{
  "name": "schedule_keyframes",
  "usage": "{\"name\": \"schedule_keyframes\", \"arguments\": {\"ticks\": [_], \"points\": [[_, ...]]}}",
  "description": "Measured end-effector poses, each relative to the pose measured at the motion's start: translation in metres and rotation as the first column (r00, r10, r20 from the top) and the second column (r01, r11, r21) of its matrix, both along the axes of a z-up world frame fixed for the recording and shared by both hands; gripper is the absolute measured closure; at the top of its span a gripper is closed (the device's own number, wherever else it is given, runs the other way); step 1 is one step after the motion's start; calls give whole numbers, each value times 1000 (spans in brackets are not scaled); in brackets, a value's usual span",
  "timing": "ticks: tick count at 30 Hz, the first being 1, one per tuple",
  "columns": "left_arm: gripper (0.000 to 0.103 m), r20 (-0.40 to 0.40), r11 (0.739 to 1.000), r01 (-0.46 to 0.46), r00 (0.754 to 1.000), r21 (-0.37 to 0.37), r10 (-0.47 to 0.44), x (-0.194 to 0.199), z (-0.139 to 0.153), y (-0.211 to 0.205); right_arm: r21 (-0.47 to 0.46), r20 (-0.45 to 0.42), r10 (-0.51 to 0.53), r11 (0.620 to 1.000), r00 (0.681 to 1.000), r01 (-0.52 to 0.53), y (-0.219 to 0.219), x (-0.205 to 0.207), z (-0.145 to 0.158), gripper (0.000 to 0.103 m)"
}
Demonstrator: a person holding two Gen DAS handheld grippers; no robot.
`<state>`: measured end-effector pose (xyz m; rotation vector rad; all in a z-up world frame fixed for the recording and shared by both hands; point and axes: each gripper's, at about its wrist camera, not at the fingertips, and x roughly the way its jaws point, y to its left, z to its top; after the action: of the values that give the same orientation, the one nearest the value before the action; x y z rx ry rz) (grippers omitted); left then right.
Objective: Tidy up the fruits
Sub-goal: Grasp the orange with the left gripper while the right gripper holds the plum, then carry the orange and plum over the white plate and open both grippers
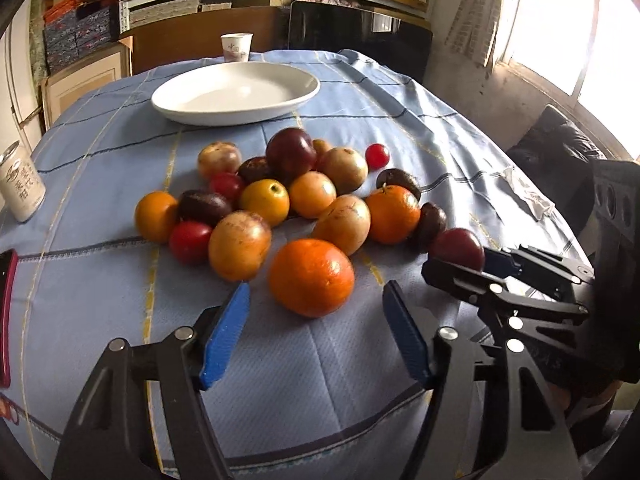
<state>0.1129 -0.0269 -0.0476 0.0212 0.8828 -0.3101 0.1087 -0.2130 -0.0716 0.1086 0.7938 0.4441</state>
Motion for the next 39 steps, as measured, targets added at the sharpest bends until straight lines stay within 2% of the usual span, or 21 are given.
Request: {"name": "schedule_keyframes", "arguments": {"ticks": [2, 3, 4, 16, 20, 25, 27, 30, 34, 36, 39], "points": [[37, -6, 1000, 11, 1000, 13, -11, 5, -1, -5, 14, 0, 3, 1000, 1000, -3, -2, 0, 0, 66], [43, -14, 1000, 15, 1000, 16, -15, 8, -2, -7, 18, -2, 4, 1000, 1000, -4, -2, 0, 0, 66], [44, -26, 1000, 18, 1000, 26, -17, 11, -4, -9, 20, -3, 2, 1000, 1000, -2, -3, 1, 0, 66], [45, -65, 998, 10, 998, 58, -6, 34, -11, -11, 32, -13, 5, 999, 1000, -5, -5, 2, -2, 66], [56, -72, 995, -5, 997, 97, 12, 35, -15, -11, 25, -18, -1, 1000, 1000, 1, -4, 2, -3, 66], [57, -77, 998, -10, 997, 54, 14, 33, -14, -2, 12, -25, -7, 1000, 1000, 8, -2, 3, -3, 66], [57, -78, 1000, -7, 997, 9, 8, 29, -11, 4, 9, -28, -8, 1000, 1000, 8, -2, 3, -4, 66], [57, -60, 998, 13, 998, -57, -16, 21, -2, 13, 12, -28, -1, 1000, 1000, 1, -2, 4, -3, 66], [57, -13, 996, 37, 999, -77, -38, 17, 23, 27, 23, -67, 53, 998, 996, -51, -2, 6, 4, 66], [57, 10, 996, 46, 999, -76, -46, 24, 41, 38, 35, -72, 89, 996, 993, -86, -1, 10, 16, 66], [57, 42, 999, 22, 999, -48, -20, 52, 67, 56, 58, -27, 144, 988, 989, -142, 2, 33, 55, 65]]}}
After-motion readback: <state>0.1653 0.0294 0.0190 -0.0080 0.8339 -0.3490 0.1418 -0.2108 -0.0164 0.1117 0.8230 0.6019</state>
